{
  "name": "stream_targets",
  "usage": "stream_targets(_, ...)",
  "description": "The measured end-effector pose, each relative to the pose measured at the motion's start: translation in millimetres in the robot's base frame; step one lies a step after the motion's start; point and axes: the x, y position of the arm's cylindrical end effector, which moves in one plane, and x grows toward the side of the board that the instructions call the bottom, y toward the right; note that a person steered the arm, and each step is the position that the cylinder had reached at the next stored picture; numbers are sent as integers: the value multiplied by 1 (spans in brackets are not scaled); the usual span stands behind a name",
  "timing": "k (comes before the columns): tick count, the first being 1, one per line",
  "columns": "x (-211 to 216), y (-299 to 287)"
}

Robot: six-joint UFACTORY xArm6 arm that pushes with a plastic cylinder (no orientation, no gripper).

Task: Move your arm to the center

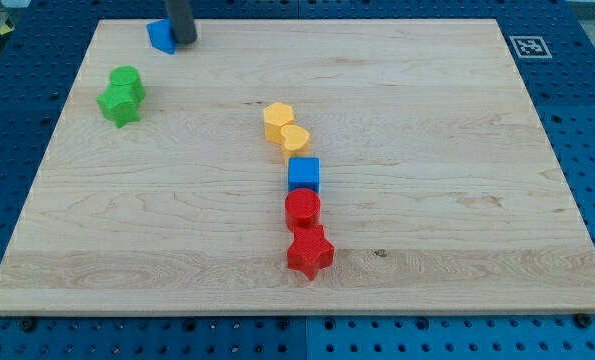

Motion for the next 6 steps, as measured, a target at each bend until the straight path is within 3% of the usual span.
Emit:
stream_targets(2,-5,-8)
stream_targets(3,-5,44)
stream_targets(4,24,116)
stream_targets(6,193,236)
